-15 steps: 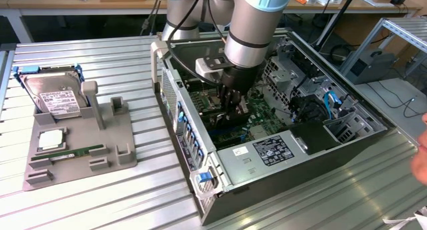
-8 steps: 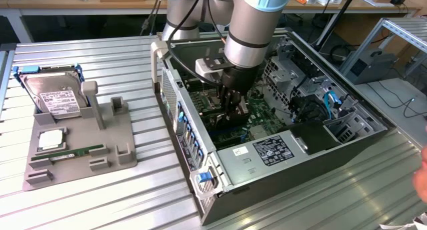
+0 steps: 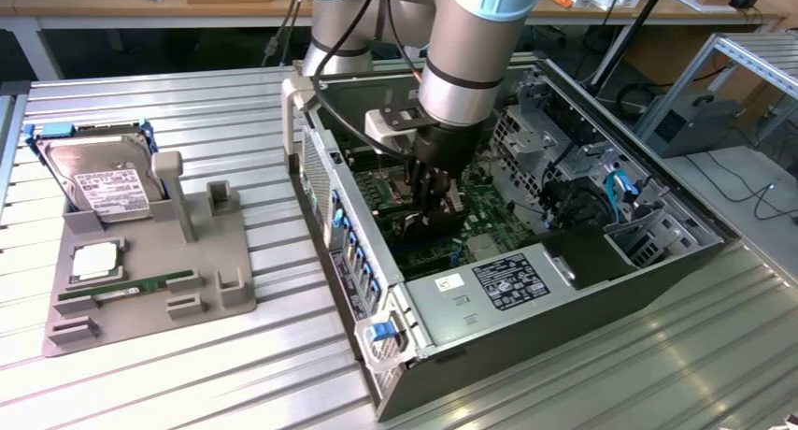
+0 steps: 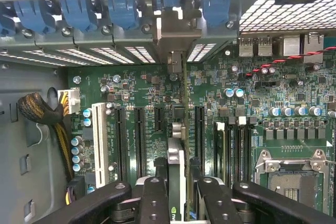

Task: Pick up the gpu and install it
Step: 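Insert the gpu into the slot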

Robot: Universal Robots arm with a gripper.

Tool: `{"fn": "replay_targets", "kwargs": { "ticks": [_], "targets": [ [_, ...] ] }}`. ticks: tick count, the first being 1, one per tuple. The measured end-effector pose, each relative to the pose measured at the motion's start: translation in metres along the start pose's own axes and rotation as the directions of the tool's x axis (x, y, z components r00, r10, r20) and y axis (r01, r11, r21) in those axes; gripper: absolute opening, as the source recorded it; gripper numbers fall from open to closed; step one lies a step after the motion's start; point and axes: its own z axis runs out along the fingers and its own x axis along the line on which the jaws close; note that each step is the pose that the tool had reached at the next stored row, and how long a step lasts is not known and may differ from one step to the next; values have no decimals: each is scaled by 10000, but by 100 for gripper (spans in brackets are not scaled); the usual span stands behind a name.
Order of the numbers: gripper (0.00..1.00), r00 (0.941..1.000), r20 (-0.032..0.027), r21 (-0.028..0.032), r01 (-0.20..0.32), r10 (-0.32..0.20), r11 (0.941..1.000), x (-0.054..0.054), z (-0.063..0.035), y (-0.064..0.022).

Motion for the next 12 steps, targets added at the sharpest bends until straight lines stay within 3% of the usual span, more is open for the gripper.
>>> {"fn": "replay_targets", "kwargs": {
  "ticks": [5,6,7,8,9,12],
  "targets": [
    [28,10000,4,1,-1,1,10000,0,2,0],
    [40,10000,3,1,0,0,10000,0,1,0],
    [46,10000,2,1,0,0,10000,0,1,0],
    [46,10000,1,0,0,0,10000,0,1,0],
    [52,10000,1,0,0,0,10000,0,1,0],
    [52,10000,1,1,0,0,10000,1,-20,0]
  ]
}}
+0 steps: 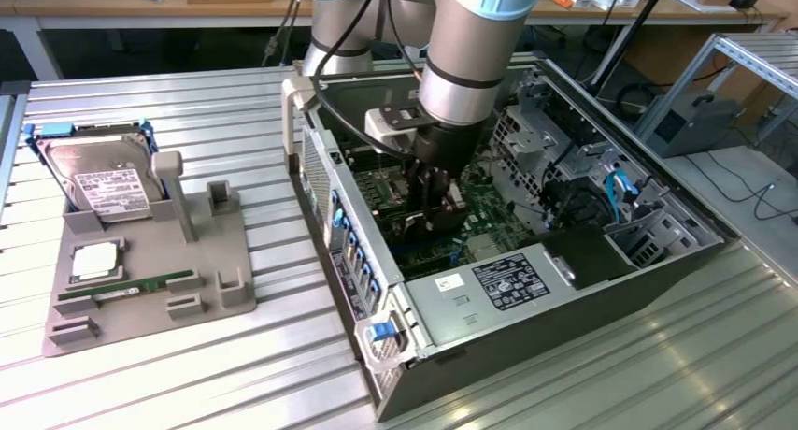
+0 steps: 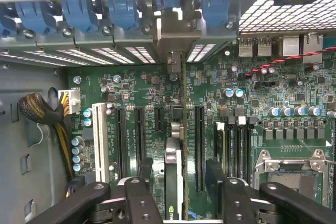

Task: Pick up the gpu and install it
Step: 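Insert the gpu into the slot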

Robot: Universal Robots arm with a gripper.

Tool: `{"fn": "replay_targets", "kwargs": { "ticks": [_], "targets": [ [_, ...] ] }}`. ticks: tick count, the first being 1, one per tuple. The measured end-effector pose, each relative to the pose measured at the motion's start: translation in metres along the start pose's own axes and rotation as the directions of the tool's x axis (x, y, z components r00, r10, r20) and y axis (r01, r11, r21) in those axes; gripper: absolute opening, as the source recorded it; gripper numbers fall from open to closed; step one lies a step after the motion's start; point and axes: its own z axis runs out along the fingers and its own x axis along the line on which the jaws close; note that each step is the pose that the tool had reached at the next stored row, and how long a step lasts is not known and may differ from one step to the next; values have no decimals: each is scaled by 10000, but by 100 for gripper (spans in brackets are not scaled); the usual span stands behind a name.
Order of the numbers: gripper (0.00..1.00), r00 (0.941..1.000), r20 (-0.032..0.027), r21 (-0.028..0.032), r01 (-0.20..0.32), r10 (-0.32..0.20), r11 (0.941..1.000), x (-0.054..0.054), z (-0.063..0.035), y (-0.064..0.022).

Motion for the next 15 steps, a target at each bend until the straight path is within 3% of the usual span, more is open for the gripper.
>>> {"fn": "replay_targets", "kwargs": {
  "ticks": [4,6,8,9,10,12,13,15],
  "targets": [
    [52,10000,-2,0,0,0,10000,-4,-71,0],
    [52,10000,-2,1,2,-2,10000,-4,-162,2],
    [51,10000,0,3,34,-34,10000,-17,-173,3],
    [44,10000,-1,3,54,-54,10000,-25,-173,3],
    [44,10000,-2,4,69,-69,10000,-28,-174,3],
    [20,9998,-2,2,179,-179,9998,-29,-173,-11],
    [14,9998,-2,0,217,-217,9998,-29,-173,-23],
    [11,9996,-2,-3,268,-268,9996,-30,-173,-41]
  ]
}}
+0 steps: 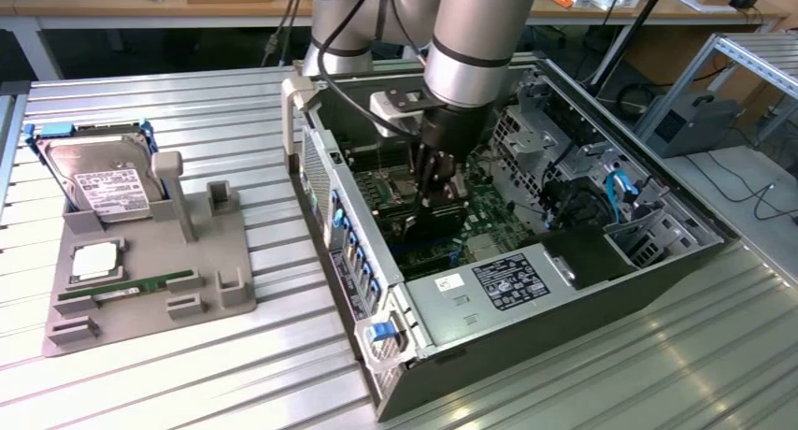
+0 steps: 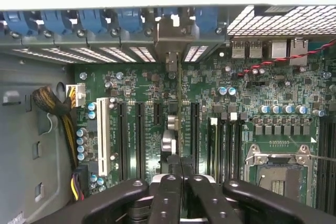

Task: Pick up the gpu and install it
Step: 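Insert the gpu into the slot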

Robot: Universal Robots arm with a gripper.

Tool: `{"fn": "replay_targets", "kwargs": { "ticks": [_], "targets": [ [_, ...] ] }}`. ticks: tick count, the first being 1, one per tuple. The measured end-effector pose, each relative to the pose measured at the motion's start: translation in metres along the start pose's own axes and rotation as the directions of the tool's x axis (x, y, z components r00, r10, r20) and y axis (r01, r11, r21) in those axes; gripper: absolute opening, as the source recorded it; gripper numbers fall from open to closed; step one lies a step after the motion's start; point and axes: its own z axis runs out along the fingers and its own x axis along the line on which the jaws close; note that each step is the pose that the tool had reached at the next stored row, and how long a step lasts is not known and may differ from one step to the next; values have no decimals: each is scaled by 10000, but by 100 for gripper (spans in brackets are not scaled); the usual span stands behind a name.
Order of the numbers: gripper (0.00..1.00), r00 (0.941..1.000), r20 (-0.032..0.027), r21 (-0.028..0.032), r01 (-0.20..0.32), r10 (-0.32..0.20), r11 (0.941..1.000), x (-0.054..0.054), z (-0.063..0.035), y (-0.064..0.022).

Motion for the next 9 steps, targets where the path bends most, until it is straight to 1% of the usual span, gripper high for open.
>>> {"fn": "replay_targets", "kwargs": {
  "ticks": [2,4,8,9],
  "targets": [
    [11,10000,-1,0,14,-14,10000,7,-5,-14],
    [11,10000,2,-1,16,-16,10000,10,-84,-22],
    [11,10000,0,-2,19,-19,10000,6,-88,-54],
    [11,10000,3,-15,32,-32,10000,6,-87,-91]
  ]
}}
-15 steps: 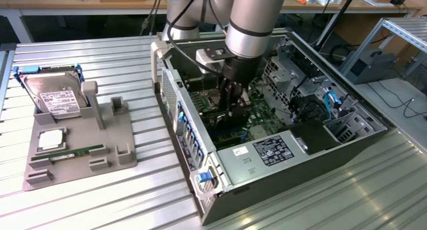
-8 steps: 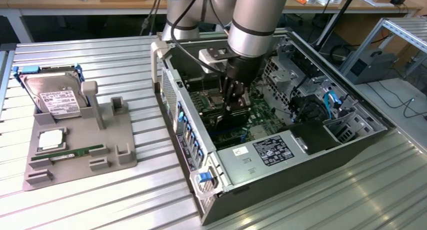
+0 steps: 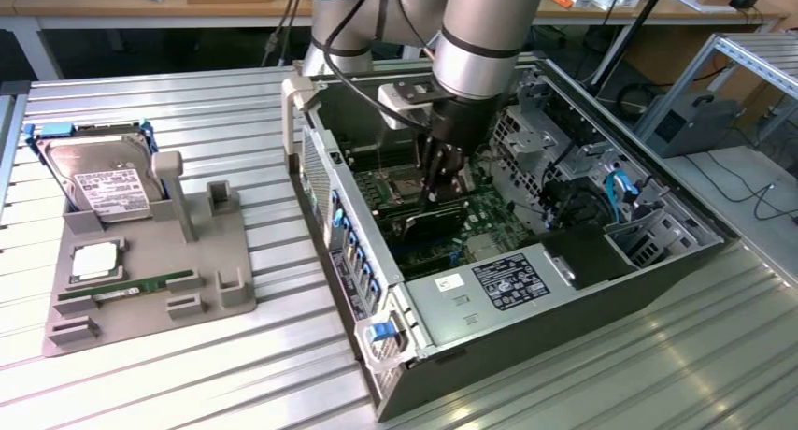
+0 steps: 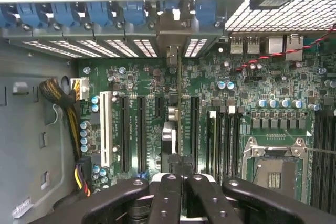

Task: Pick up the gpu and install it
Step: 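Insert the gpu into the slot, then press down on the gpu until it lock into place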

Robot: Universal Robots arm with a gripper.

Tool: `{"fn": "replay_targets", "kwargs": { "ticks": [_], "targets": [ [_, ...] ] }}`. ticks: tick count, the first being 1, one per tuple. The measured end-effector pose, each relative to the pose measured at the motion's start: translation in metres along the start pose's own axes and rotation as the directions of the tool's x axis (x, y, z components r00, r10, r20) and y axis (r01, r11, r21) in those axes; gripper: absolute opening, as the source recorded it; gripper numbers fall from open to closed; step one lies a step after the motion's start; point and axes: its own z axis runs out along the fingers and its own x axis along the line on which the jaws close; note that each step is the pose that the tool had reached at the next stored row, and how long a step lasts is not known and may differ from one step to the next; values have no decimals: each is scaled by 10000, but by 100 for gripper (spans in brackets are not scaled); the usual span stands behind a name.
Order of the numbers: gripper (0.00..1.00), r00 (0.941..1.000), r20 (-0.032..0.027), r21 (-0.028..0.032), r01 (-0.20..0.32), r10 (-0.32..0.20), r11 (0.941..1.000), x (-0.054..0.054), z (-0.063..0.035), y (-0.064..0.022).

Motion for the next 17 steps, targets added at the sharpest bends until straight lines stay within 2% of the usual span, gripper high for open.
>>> {"fn": "replay_targets", "kwargs": {
  "ticks": [1,3,4,7,8,13,14,15,17],
  "targets": [
    [11,10000,3,-28,6,-6,10000,1,0,-43],
    [11,10000,0,-113,16,-16,9999,7,-2,-186],
    [11,10000,1,-132,18,-18,9999,11,-1,-230],
    [11,10000,7,-279,25,-24,9996,40,0,-508],
    [11,10000,16,-287,37,-37,9996,40,-1,-539],
    [11,10000,18,-288,39,-39,9996,41,0,-539],
    [11,10000,19,-288,40,-39,9996,40,2,-479],
    [11,10000,20,-284,39,-38,9996,39,7,-353],
    [11,10000,16,-283,38,-37,9996,37,16,-181]
  ]
}}
